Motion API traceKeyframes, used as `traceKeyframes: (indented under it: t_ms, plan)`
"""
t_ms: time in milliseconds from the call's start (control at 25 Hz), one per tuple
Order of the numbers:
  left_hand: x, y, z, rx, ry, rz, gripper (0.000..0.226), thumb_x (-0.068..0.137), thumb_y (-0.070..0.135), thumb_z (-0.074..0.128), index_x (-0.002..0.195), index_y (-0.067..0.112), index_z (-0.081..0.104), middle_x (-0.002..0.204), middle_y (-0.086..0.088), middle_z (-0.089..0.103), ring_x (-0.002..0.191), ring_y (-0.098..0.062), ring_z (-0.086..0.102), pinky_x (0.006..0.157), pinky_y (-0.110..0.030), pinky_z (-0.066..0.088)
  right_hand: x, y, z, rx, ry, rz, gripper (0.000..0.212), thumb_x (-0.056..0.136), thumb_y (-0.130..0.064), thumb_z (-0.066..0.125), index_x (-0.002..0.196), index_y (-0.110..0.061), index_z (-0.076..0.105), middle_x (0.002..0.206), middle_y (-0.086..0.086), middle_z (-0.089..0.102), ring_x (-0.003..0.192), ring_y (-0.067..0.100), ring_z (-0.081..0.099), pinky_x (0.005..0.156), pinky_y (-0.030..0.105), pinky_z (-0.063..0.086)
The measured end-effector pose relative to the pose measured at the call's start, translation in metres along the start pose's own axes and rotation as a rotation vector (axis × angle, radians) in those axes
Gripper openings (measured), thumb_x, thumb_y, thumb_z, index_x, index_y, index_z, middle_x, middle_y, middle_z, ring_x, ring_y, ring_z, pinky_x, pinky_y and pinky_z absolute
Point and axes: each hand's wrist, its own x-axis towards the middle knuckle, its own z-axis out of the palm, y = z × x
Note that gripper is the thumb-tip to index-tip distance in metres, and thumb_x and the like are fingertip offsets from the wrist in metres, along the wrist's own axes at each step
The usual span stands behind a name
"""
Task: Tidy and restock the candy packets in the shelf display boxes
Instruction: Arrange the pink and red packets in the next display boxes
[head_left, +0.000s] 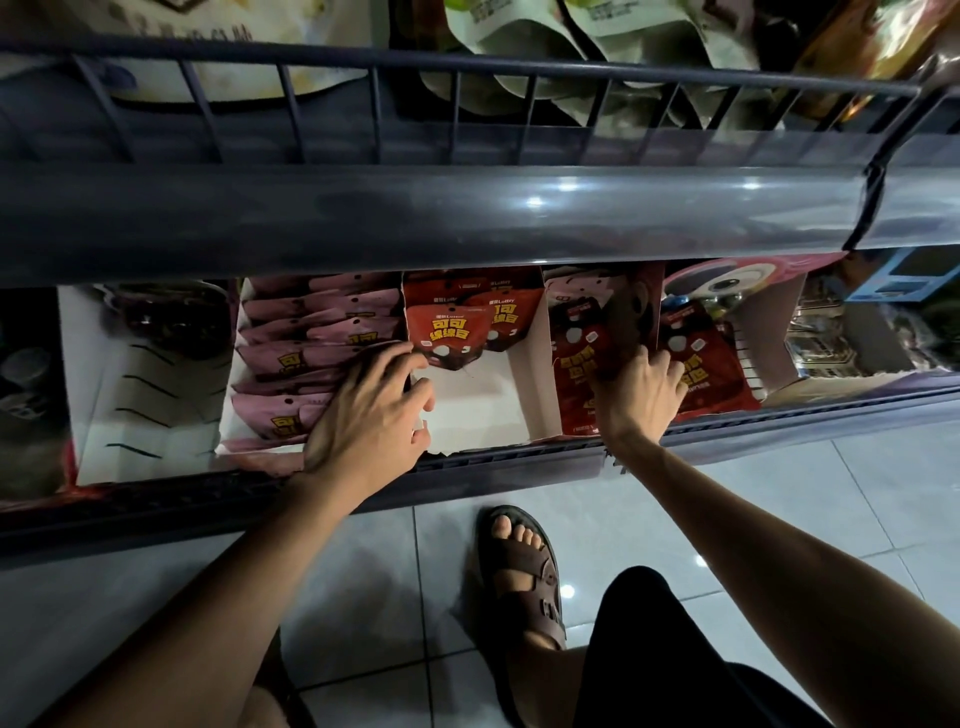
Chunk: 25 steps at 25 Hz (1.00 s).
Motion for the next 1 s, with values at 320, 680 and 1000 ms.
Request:
traceKeyframes:
  t_ms: [320,680,1000]
  plan:
    - [0.0,0.001,-0.001,0.009,-0.006,0.001,0.026,0.065,0.022,0.077,0.086,0.019,0.062,0.126,-0.007,0.055,0.127,-0.028,0.043,0.093,-0.047,0.047,-0.008,-0.005,-0.013,0.529,-0.11,0.101,0.03,0.092,-0.014,0.059,0.121,-0.007,0.06,0.109,0.009,0.069,0.086,0.015,0.064,0.071,0.022,0.051]
    - [0.001,0.002,-0.001,-0.001,-0.005,-0.015,0.028,0.063,0.022,0.078,0.086,0.02,0.063,0.125,-0.005,0.056,0.124,-0.026,0.042,0.092,-0.046,0.046,-0.034,-0.014,-0.077,0.681,-0.019,-0.329,0.016,0.098,-0.024,0.053,0.108,-0.012,0.058,0.096,-0.01,0.068,0.077,-0.001,0.062,0.065,0.014,0.05]
    - [0.001,0.0,0.003,0.006,-0.032,-0.02,0.023,0.069,0.024,0.073,0.089,0.021,0.062,0.128,-0.005,0.054,0.129,-0.028,0.041,0.091,-0.047,0.047,-0.012,-0.094,-0.029,-0.266,-0.271,-1.071,0.036,0.097,-0.022,0.055,0.132,-0.024,0.048,0.102,0.003,0.065,0.086,0.021,0.061,0.071,0.03,0.04]
